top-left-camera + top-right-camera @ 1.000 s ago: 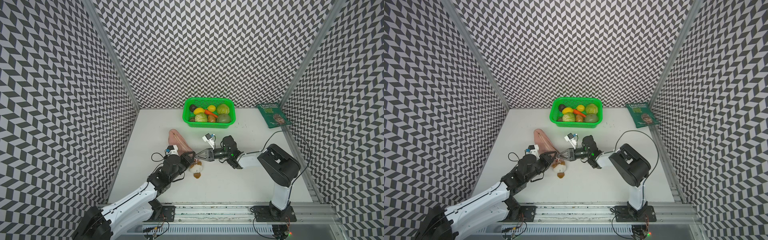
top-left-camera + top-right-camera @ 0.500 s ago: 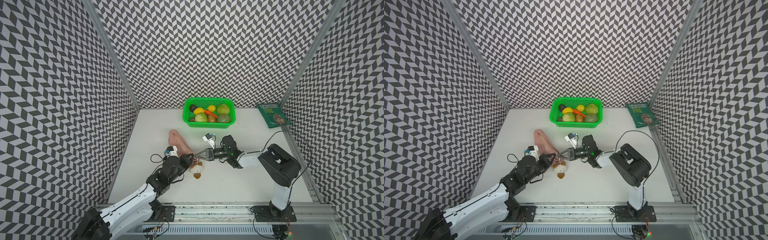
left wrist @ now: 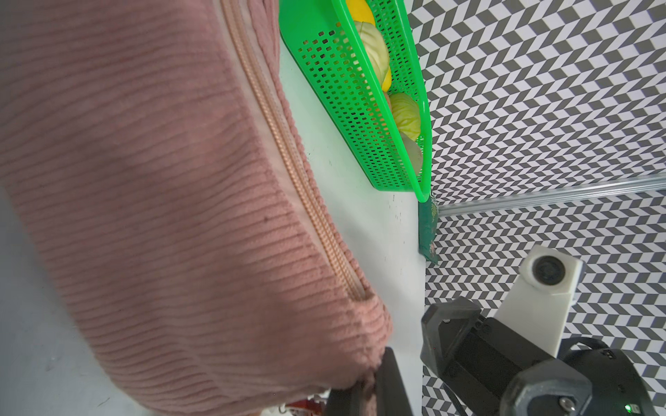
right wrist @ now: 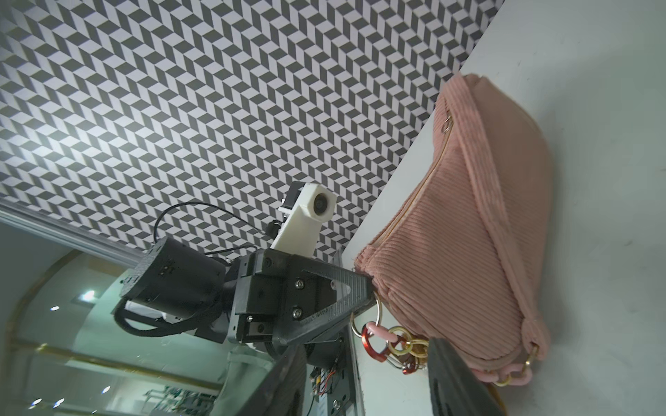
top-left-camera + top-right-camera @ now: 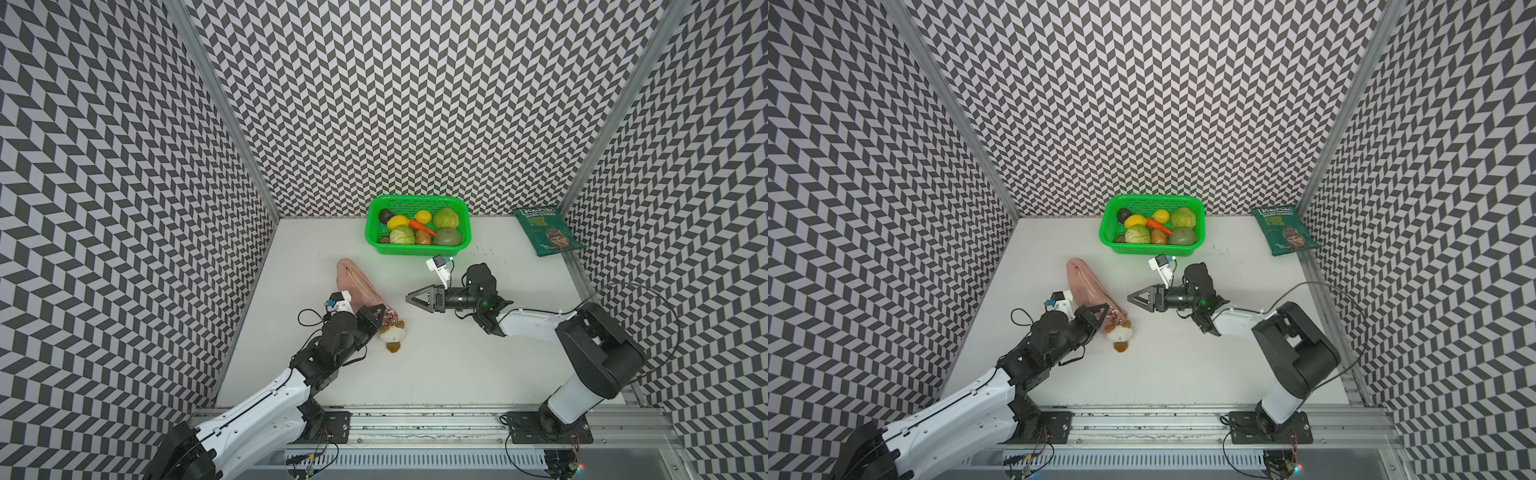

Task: Remove the decoration from the bag
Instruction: Pick up the bag from the center of the board.

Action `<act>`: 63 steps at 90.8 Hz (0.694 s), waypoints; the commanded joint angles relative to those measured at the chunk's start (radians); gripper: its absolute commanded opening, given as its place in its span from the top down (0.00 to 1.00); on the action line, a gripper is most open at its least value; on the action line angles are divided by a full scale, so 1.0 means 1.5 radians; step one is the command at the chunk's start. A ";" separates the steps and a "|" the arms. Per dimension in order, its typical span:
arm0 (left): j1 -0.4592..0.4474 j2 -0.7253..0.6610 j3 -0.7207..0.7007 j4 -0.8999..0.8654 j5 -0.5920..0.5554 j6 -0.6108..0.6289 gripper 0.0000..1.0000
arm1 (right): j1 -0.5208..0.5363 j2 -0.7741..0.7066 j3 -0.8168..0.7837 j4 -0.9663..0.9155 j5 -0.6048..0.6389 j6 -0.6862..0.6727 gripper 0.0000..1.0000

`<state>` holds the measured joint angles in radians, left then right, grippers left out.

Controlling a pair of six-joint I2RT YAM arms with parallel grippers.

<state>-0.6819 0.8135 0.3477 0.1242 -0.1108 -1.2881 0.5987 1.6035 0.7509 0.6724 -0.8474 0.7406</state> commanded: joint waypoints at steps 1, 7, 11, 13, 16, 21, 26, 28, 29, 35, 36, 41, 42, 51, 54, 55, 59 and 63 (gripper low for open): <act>0.006 -0.001 0.047 0.015 -0.005 -0.012 1.00 | 0.004 -0.068 -0.009 -0.118 0.083 -0.103 0.43; 0.007 0.003 0.059 0.011 -0.005 -0.023 1.00 | 0.012 -0.105 -0.016 -0.167 0.143 -0.142 0.43; 0.008 0.006 0.068 0.009 -0.003 -0.030 1.00 | 0.025 -0.127 -0.018 -0.197 0.186 -0.168 0.42; 0.009 0.008 0.073 0.007 -0.002 -0.034 1.00 | 0.032 -0.137 -0.019 -0.208 0.213 -0.179 0.42; 0.010 0.011 0.081 0.001 -0.001 -0.041 1.00 | 0.048 -0.151 -0.019 -0.226 0.249 -0.198 0.42; 0.011 0.017 0.095 -0.011 0.001 -0.054 1.00 | 0.080 -0.167 -0.020 -0.241 0.311 -0.224 0.42; 0.012 0.025 0.110 -0.025 0.003 -0.067 1.00 | 0.113 -0.176 -0.023 -0.243 0.365 -0.244 0.42; 0.012 0.027 0.116 -0.033 0.003 -0.072 1.00 | 0.125 -0.178 -0.024 -0.241 0.386 -0.250 0.42; 0.012 0.029 0.118 -0.037 0.003 -0.074 1.00 | 0.131 -0.178 -0.024 -0.240 0.395 -0.253 0.42; 0.012 0.036 0.137 -0.055 0.005 -0.085 1.00 | 0.161 -0.174 -0.026 -0.228 0.438 -0.264 0.42; 0.013 0.037 0.140 -0.058 0.005 -0.087 1.00 | 0.165 -0.174 -0.027 -0.226 0.443 -0.265 0.42; 0.013 0.043 0.152 -0.075 0.005 -0.094 1.00 | 0.179 -0.168 -0.030 -0.210 0.462 -0.266 0.42; 0.013 0.044 0.155 -0.078 0.006 -0.095 1.00 | 0.181 -0.166 -0.031 -0.207 0.465 -0.266 0.42; 0.013 0.050 0.173 -0.094 0.009 -0.093 1.00 | 0.188 -0.151 -0.029 -0.186 0.472 -0.263 0.42; 0.013 0.052 0.178 -0.098 0.010 -0.089 1.00 | 0.188 -0.144 -0.024 -0.182 0.469 -0.264 0.43; 0.013 0.053 0.179 -0.099 0.011 -0.088 1.00 | 0.188 -0.141 -0.023 -0.182 0.468 -0.264 0.43; 0.013 0.055 0.183 -0.103 0.013 -0.085 1.00 | 0.188 -0.131 -0.014 -0.182 0.464 -0.265 0.43; 0.013 0.056 0.183 -0.104 0.015 -0.083 1.00 | 0.188 -0.121 -0.004 -0.182 0.459 -0.268 0.43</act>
<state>-0.6670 0.8997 0.5751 -0.0330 -0.1032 -1.4193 0.8768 1.3849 0.7166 0.3454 -0.1974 0.3649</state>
